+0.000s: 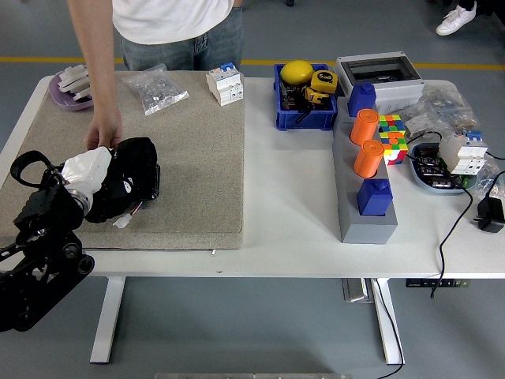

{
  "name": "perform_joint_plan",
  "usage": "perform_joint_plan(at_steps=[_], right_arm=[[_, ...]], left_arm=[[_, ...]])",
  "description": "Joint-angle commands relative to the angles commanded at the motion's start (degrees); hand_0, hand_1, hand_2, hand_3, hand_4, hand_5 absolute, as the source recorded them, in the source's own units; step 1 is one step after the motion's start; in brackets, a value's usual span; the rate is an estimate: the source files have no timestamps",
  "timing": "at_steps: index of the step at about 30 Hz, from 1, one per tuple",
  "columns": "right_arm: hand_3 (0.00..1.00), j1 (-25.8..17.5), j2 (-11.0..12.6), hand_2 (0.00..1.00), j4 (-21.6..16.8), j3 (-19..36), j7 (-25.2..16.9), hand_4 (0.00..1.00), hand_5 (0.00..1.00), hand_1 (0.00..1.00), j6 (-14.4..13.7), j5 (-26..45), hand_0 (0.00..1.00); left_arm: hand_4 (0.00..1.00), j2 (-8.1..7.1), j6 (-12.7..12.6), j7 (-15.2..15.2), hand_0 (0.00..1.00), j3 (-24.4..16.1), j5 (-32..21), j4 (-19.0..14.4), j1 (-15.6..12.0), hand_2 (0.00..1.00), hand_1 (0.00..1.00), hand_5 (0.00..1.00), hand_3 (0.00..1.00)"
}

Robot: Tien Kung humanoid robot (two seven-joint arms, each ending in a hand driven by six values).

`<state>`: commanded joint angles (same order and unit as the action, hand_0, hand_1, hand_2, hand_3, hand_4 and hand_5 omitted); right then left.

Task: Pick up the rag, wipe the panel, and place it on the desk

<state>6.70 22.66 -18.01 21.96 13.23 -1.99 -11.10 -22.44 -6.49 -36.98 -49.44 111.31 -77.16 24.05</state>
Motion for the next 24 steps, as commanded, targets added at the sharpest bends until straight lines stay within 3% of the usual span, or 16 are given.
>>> perform_joint_plan(at_steps=[13,24], right_arm=[[0.64,0.0,0.0,0.703,0.0,-0.1,0.0,0.998,0.456,0.684,0.1,0.0,0.674],[0.64,0.0,0.0,0.702,0.0,0.3,0.1,0.998,0.456,0.683,0.1,-0.2,0.673]], left_arm=[[0.545,0.85,0.4,0.0,0.209,1.6,-0.1,-1.0,0.9,0.538,0.205,0.088,0.555],[0.546,-0.69,0.4,0.0,0.209,-1.2,0.4,1.4,-0.1,0.538,0.204,0.087,0.555]])
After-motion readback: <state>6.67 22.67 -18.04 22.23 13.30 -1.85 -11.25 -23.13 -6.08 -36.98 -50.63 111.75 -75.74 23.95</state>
